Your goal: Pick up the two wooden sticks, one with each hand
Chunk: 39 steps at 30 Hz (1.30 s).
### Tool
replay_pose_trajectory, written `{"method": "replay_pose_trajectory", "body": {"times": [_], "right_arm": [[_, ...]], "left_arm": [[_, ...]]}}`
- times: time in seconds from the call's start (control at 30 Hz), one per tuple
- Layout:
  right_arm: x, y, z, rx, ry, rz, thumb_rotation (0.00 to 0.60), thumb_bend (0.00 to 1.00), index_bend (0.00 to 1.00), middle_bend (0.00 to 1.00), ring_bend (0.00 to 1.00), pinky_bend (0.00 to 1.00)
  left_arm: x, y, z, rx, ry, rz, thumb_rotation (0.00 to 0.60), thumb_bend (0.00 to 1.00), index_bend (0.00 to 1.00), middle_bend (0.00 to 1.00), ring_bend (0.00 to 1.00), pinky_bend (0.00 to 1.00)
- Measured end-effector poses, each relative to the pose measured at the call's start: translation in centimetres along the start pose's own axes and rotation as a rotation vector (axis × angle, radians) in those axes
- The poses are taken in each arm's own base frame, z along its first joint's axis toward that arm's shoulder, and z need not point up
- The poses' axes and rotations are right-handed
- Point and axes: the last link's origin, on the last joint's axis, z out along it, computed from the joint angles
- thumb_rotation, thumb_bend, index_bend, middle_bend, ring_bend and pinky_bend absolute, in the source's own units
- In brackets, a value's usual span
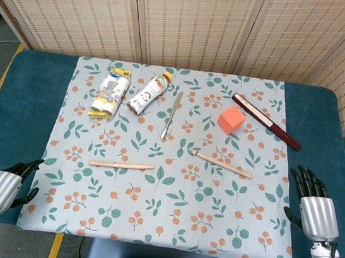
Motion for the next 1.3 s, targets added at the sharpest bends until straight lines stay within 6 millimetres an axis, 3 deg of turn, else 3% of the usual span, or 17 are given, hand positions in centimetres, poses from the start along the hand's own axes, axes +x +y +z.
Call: {"method": "replay_pose_trajectory", "body": {"times": [0.3, 0.4, 0.47, 0.57, 0.63, 0.7, 0.87, 1.03, 1.17, 1.3], "right_arm": [[0.2, 0.1, -0.6, 0.030, 0.000, 0.024, 0.600, 0.14, 0.00, 0.00, 0.00, 0.17], [0.3, 0.0, -0.7, 0.040, 0.004, 0.040, 0.600, 0.14, 0.00, 0.00, 0.00, 0.17], [0.4, 0.0, -0.6, 0.049, 0.002, 0.052, 0.600, 0.14, 0.00, 0.00, 0.00, 0.17], [0.6, -0.1, -0.5, 0.062, 0.012, 0.082, 0.600, 0.14, 0.01, 0.00, 0.00, 0.17], [0.7, -0.3, -0.5, 0.079, 0.030, 0.107, 0.600, 0.14, 0.03, 0.00, 0.00, 0.17], [0.9, -0.3, -0.5, 0.107, 0.056, 0.134, 0.600, 0.14, 0.03, 0.00, 0.00, 0.17], [1.4, 0.0, -1.1, 0.150, 0.084, 0.181, 0.600, 0.14, 0.03, 0.00, 0.00, 0.17], [1.8, 0.2, -1.5, 0.151, 0.097, 0.196, 0.600, 0.14, 0.03, 0.00, 0.00, 0.17], [2.0, 0.3, -1.6, 0.145, 0.087, 0.205, 0.600, 0.14, 0.03, 0.00, 0.00, 0.17], [2.1, 0.3, -1.7, 0.146, 0.086, 0.205, 0.600, 0.14, 0.03, 0.00, 0.00, 0.17]], "left_arm": [[0.0, 0.0, 0.0, 0.003, 0.004, 0.010, 0.600, 0.34, 0.16, 0.29, 0.33, 0.59], [-0.1, 0.1, 0.1, 0.008, 0.012, 0.026, 0.600, 0.34, 0.13, 0.23, 0.39, 0.62], [-0.1, 0.3, 0.3, 0.007, 0.028, 0.039, 0.600, 0.34, 0.11, 0.21, 0.50, 0.77], [-0.5, 1.2, 1.0, -0.005, 0.046, 0.067, 0.600, 0.34, 0.04, 0.17, 0.84, 0.98], [-0.8, 1.9, 1.8, -0.022, 0.034, 0.070, 0.600, 0.34, 0.02, 0.17, 0.95, 1.00], [-1.2, 2.9, 2.6, -0.042, 0.015, 0.051, 0.600, 0.34, 0.03, 0.18, 0.98, 1.00], [-2.2, 5.6, 5.2, -0.083, 0.002, 0.073, 0.600, 0.34, 0.09, 0.24, 1.00, 1.00], [-3.7, 9.5, 8.3, -0.122, -0.033, 0.091, 0.600, 0.34, 0.06, 0.22, 1.00, 1.00], [-3.9, 12.6, 10.0, -0.131, -0.005, 0.059, 0.600, 0.34, 0.04, 0.22, 1.00, 1.00], [-3.9, 15.0, 11.3, -0.151, 0.024, 0.066, 0.600, 0.34, 0.09, 0.23, 1.00, 1.00]]}}
